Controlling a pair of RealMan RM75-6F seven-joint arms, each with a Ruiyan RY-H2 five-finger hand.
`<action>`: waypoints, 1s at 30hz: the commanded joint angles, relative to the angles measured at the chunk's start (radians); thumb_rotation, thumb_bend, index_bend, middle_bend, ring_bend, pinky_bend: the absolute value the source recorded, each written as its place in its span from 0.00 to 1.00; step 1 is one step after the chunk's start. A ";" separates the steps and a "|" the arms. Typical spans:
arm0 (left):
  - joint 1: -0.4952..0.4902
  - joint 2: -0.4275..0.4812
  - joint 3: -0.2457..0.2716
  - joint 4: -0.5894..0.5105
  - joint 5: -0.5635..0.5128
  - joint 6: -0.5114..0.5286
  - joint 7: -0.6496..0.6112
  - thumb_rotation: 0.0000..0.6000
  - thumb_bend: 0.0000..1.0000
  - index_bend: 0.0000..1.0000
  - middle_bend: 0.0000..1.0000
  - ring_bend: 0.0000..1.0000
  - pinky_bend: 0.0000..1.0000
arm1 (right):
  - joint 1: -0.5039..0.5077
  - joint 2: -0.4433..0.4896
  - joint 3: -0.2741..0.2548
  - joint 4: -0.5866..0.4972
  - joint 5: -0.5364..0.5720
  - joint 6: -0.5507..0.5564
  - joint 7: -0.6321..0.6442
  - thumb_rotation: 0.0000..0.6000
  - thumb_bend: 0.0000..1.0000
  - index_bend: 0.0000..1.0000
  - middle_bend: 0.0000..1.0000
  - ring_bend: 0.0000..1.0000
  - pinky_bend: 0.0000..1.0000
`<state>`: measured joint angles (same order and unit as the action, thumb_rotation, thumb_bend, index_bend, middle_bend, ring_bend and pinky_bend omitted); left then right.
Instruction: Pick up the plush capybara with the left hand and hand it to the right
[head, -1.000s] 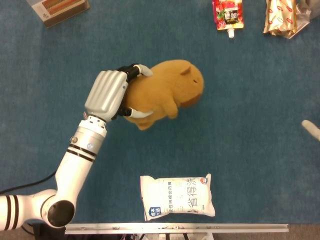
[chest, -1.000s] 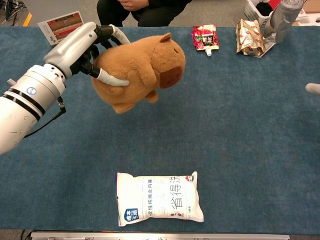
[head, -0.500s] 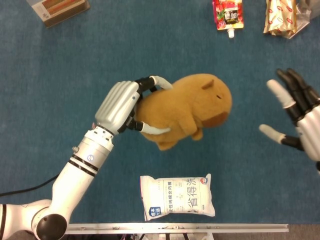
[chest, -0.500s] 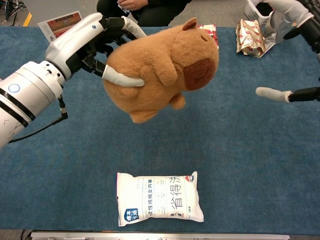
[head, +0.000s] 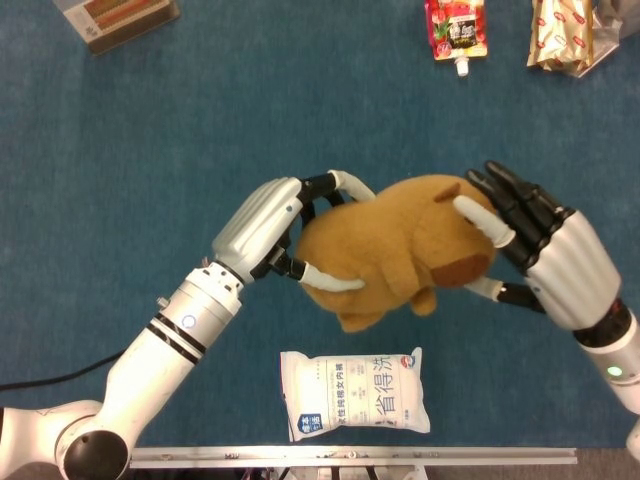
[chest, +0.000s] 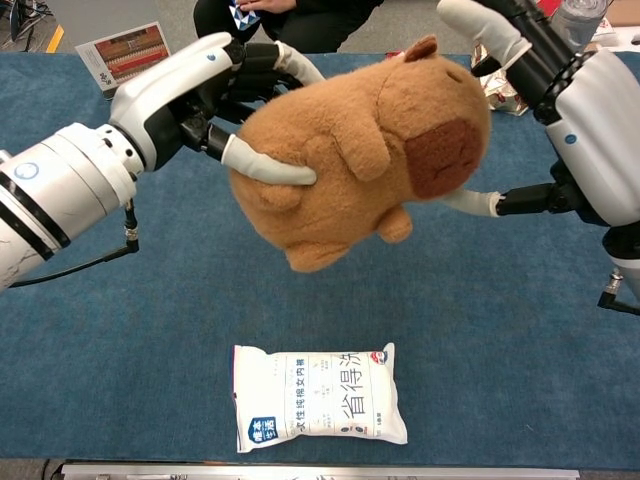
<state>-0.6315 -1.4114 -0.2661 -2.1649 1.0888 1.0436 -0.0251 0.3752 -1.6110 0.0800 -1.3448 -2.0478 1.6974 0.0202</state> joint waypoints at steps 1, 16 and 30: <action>-0.002 0.010 0.002 -0.011 -0.001 -0.010 -0.019 1.00 0.00 0.46 0.60 0.60 0.83 | 0.008 -0.008 -0.007 0.008 -0.001 -0.003 0.000 1.00 0.00 0.00 0.00 0.00 0.33; -0.010 0.065 -0.014 -0.044 -0.031 -0.079 -0.166 1.00 0.00 0.46 0.60 0.60 0.83 | 0.023 -0.079 0.007 0.086 -0.012 0.109 -0.005 1.00 0.00 0.23 0.29 0.32 0.63; -0.015 0.079 -0.012 -0.035 -0.039 -0.091 -0.222 1.00 0.00 0.43 0.59 0.59 0.83 | 0.033 -0.111 0.003 0.135 0.001 0.168 0.018 1.00 0.00 0.59 0.60 0.64 0.79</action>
<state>-0.6467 -1.3344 -0.2782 -2.1996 1.0512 0.9534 -0.2432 0.4078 -1.7195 0.0831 -1.2120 -2.0475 1.8625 0.0369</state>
